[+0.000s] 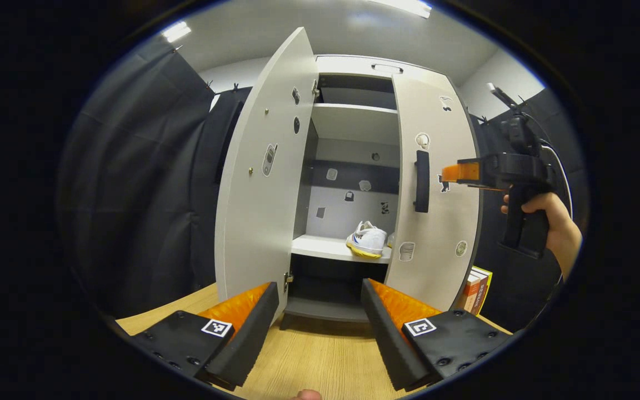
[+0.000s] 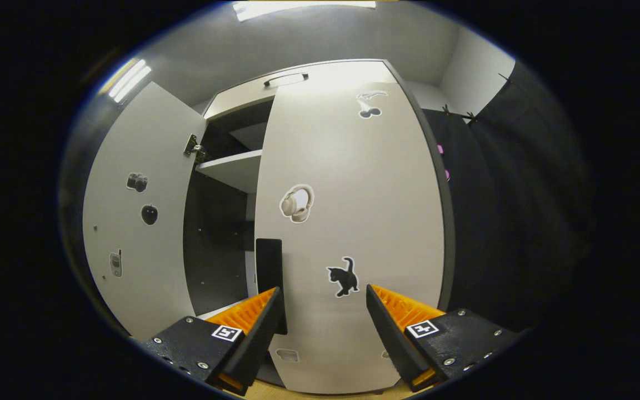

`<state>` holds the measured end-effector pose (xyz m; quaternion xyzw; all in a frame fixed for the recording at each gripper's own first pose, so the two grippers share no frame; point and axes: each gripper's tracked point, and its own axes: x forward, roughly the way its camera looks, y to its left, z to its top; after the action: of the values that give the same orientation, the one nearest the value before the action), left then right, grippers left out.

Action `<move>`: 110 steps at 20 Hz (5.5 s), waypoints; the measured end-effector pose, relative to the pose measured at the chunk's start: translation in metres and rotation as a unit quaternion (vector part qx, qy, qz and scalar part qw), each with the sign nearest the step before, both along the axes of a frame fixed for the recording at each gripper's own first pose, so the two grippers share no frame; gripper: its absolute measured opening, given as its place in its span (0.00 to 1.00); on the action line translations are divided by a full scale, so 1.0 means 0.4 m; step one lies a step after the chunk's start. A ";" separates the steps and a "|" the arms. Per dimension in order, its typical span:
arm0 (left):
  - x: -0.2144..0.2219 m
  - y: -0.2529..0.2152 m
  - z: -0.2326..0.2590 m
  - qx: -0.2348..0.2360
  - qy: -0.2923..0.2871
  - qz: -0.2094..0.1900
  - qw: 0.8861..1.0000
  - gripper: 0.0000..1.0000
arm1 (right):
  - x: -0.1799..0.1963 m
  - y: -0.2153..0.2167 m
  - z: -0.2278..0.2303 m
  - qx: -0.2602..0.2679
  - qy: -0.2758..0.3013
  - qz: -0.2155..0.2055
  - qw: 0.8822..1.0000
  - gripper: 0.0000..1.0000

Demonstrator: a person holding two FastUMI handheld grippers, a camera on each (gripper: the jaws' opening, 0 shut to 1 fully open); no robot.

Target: Grab one shoe with the right hand and put it into the shoe cabinet, grab the other shoe with the left hand and put it into the shoe cabinet; then close the right door with the right hand and the left door with the left hand.

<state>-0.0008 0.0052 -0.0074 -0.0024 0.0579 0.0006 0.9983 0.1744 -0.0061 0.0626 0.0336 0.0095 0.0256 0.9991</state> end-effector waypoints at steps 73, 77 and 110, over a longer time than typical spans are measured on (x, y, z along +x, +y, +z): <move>0.308 -0.020 0.302 -0.072 -0.064 -0.111 0.989 0.95 | -0.464 -0.124 -0.275 0.010 0.082 -0.060 0.995 0.92; 0.346 -0.128 0.282 -0.084 -0.054 -0.148 0.984 0.99 | -0.472 -0.147 -0.277 0.005 0.084 -0.073 0.994 0.92; 0.451 -0.193 0.263 -0.078 -0.029 -0.121 0.989 0.96 | -0.478 -0.229 -0.298 0.008 0.086 -0.118 0.989 0.92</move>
<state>0.1797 -0.0721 0.0980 -0.0737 0.0285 -0.1250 0.9890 -0.0170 -0.0975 -0.0567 0.0443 0.0913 -0.0955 0.9902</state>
